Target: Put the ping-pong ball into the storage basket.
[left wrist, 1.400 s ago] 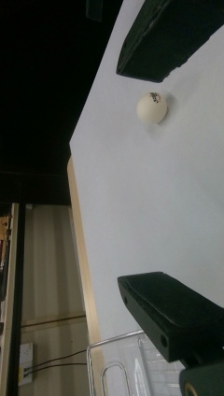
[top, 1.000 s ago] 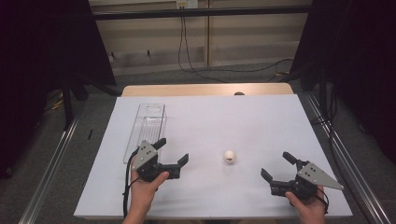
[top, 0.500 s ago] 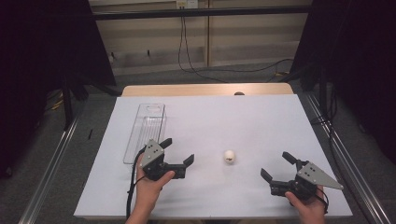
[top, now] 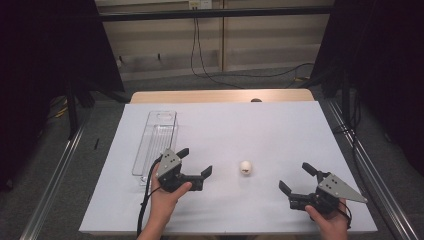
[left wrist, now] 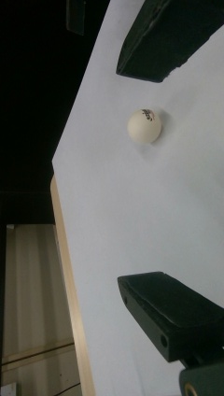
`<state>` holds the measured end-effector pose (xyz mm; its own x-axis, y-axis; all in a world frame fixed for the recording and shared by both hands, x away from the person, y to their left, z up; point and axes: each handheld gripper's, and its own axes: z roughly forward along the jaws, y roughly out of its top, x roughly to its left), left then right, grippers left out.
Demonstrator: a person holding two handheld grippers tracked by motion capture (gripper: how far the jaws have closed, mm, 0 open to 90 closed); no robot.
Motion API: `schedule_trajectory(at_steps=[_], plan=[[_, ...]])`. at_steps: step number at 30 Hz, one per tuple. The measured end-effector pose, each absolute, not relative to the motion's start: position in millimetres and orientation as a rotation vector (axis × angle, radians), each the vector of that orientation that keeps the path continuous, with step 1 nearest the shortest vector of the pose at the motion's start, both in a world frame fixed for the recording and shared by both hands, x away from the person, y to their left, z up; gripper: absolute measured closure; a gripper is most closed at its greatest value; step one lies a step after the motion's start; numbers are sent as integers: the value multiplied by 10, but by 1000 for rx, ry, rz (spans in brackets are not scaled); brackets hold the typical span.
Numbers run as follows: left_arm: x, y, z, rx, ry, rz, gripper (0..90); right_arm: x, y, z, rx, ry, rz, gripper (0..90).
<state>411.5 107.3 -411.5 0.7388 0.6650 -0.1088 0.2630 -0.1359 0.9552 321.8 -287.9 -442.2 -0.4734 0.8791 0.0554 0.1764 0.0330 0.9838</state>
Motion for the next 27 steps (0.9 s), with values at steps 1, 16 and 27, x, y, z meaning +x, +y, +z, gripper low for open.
schedule_trajectory(at_steps=[1, 16, 27], plan=[[4119, 1071, -4115, 1725, 738, 408, 19, 3221, -2881, -4422, 1069, 1711, 1485, 11], [4173, 964, -4159, 1735, 737, 391, 19, 3220, -2883, -4424, 1066, 1719, 1479, 11], [4212, 875, -4185, 1744, 730, 373, 19, 3220, -2879, -4427, 1071, 1719, 1483, 11]])
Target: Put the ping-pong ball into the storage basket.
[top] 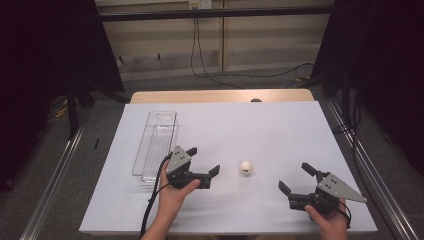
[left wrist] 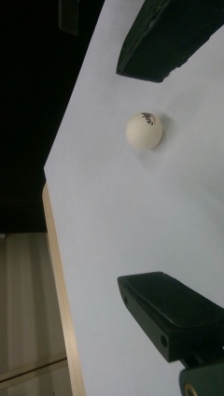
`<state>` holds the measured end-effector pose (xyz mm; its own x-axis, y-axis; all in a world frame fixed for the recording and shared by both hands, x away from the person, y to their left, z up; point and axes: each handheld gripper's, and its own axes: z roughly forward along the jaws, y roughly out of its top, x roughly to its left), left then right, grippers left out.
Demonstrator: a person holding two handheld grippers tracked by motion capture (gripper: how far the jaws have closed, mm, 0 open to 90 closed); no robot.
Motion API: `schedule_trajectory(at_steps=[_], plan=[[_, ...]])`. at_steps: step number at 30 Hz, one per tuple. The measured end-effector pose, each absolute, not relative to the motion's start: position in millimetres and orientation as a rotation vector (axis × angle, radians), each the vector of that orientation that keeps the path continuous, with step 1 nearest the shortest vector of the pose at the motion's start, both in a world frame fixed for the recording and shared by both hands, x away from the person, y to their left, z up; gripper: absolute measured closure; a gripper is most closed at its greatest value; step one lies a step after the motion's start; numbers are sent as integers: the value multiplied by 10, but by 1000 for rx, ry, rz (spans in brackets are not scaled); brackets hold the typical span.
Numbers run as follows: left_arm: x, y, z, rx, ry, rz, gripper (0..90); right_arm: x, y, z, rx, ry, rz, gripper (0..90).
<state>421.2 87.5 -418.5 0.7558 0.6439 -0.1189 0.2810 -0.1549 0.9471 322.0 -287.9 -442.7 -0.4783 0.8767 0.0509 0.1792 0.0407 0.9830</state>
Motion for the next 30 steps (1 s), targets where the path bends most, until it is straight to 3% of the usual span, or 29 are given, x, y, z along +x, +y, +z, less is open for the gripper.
schedule_trajectory(at_steps=[30], plan=[[4321, 667, -4300, 1801, 723, 334, 19, 3224, -2880, -4429, 1071, 1727, 1479, 13]])
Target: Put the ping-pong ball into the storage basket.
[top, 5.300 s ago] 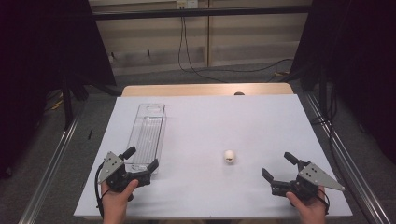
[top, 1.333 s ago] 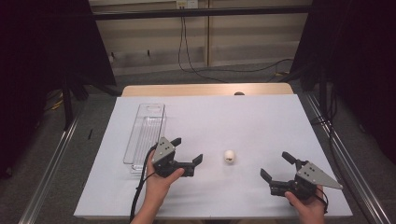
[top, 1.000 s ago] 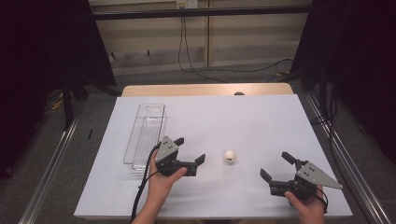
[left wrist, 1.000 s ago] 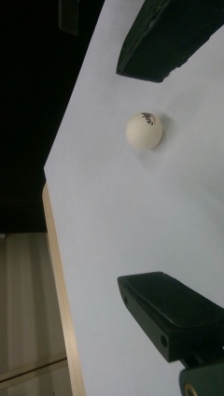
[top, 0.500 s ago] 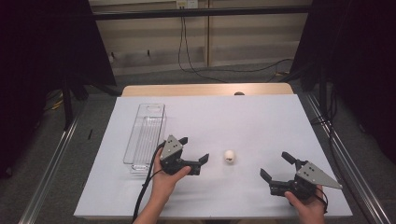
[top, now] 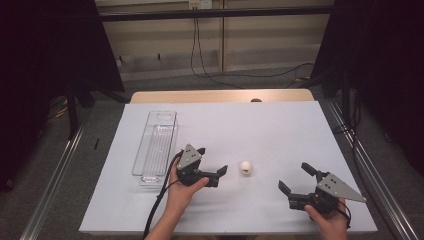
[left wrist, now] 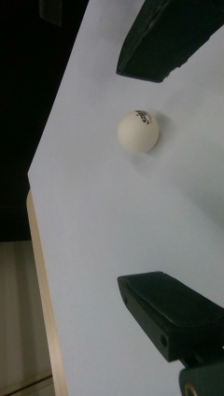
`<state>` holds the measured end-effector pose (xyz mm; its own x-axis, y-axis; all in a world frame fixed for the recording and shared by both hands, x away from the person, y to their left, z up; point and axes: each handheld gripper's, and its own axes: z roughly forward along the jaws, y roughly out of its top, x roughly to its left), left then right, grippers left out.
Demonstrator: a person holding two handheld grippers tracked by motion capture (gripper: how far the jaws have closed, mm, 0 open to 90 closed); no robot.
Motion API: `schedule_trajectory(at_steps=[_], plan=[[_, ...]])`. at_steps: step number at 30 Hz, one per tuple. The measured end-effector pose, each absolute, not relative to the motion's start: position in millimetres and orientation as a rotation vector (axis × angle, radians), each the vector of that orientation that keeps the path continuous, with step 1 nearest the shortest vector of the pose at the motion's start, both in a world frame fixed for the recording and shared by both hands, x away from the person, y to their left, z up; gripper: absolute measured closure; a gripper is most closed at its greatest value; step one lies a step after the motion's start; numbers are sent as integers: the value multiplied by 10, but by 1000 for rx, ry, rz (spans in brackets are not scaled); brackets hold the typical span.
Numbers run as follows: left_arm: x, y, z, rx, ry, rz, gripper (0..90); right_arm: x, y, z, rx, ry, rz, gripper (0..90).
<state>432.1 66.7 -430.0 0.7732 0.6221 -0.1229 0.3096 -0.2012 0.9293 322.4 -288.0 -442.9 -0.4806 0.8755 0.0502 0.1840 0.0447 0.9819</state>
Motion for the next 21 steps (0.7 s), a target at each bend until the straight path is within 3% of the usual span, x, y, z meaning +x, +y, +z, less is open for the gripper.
schedule_trajectory(at_steps=[21], plan=[[4375, 493, -4307, 1857, 710, 308, 21, 3232, -2880, -4431, 1066, 1725, 1482, 13]])
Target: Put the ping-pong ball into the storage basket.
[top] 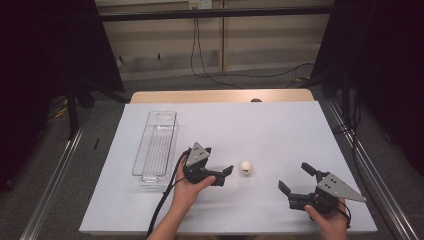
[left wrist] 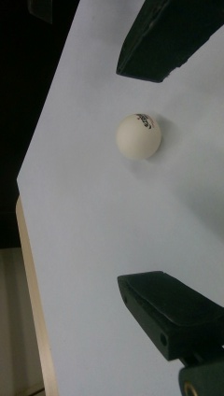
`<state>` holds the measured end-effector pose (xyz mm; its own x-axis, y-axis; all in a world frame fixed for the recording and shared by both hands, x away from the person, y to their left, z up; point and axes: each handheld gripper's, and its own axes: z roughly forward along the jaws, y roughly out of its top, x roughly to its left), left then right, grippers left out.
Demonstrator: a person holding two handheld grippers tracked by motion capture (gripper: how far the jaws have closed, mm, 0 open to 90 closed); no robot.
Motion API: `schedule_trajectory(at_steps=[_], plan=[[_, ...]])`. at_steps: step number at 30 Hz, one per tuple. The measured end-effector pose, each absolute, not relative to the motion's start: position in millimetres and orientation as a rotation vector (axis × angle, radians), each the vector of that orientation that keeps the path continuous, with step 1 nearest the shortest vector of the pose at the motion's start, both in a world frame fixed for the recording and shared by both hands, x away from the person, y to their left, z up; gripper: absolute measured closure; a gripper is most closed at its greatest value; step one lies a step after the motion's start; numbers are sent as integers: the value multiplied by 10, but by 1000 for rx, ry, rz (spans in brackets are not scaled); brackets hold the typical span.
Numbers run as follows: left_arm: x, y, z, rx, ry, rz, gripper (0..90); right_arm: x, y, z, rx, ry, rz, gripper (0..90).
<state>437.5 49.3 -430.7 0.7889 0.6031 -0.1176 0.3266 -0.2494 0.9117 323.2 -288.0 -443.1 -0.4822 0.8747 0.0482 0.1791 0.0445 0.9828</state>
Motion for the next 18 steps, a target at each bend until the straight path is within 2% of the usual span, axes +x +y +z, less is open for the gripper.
schedule_trajectory(at_steps=[18], plan=[[4411, 381, -4348, 1890, 704, 296, 22, 3238, -2882, -4432, 1067, 1723, 1479, 14]])
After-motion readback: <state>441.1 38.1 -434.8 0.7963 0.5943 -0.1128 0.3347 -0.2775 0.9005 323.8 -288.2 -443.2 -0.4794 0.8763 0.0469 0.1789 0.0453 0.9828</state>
